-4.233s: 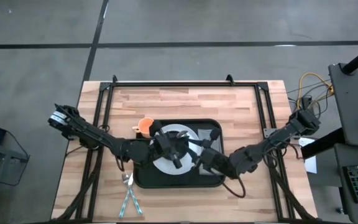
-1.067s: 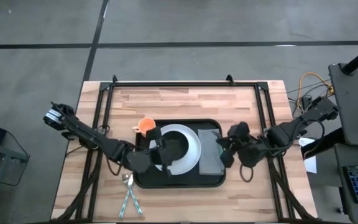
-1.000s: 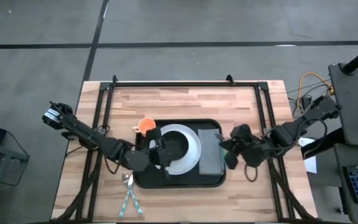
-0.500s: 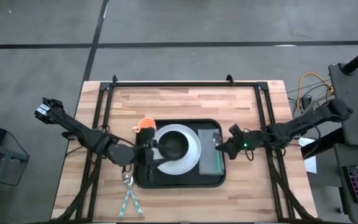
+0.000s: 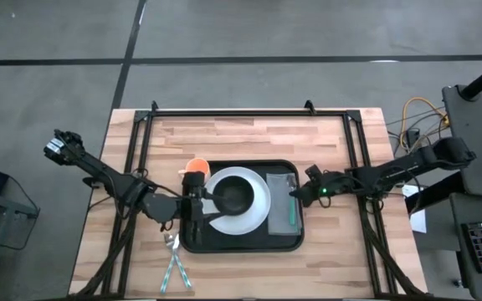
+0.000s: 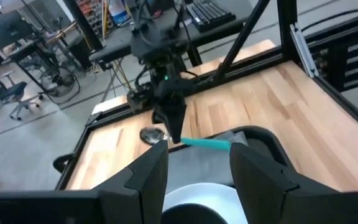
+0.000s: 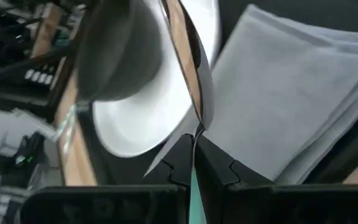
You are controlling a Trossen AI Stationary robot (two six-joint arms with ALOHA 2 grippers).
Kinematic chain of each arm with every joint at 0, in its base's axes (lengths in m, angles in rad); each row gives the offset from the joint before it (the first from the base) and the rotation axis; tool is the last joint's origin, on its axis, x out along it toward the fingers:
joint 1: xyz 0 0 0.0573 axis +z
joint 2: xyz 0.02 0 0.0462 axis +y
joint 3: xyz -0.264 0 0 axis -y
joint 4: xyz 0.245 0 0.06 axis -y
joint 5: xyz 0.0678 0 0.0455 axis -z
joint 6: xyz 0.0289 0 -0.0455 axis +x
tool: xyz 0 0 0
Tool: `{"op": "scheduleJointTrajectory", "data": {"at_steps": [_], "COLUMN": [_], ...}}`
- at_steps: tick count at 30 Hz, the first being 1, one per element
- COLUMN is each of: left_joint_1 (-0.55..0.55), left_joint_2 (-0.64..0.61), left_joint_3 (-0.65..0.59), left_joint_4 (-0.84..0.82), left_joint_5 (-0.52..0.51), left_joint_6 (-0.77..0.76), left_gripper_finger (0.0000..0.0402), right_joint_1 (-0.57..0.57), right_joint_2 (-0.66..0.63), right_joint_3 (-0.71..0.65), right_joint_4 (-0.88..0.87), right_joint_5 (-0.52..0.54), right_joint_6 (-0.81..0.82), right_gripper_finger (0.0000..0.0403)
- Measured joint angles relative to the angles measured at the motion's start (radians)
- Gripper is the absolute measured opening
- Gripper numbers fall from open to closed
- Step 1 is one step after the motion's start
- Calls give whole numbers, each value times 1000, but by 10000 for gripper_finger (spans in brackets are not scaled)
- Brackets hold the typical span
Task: Set up tray
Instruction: Put the green spoon on the gray napkin on the black serving tray
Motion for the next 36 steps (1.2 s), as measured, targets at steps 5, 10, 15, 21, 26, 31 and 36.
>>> {"op": "scheduleJointTrajectory", "data": {"at_steps": [5, 10, 15, 21, 26, 31, 36], "left_joint_1": [0, 0, 0, -1, -2, -44, -171], "left_joint_2": [-5, -7, -9, -9, -33, -52, -61], "left_joint_3": [-7, -5, -5, -5, -4, -16, -102], "left_joint_4": [1, 0, -1, -3, -58, -316, -351], "left_joint_5": [-4, -4, -4, -4, -36, -97, 33], "left_joint_6": [-14, -15, -24, -63, -299, -592, -589], "left_gripper_finger": [153, 153, 153, 153, 153, 145, 140], "right_joint_1": [-5, -16, -17, -16, -15, -15, -15], "right_joint_2": [105, 203, 281, 303, 283, 279, 272], "right_joint_3": [13, 13, 13, 12, 8, 6, 3], "right_joint_4": [55, 138, 160, 155, 146, 115, 104], "right_joint_5": [-27, -54, -62, -78, -78, -77, -82], "right_joint_6": [9, 14, 49, 81, 77, 83, 68], "right_gripper_finger": [8, 8, 9, 10, 20, 39, 50]}}
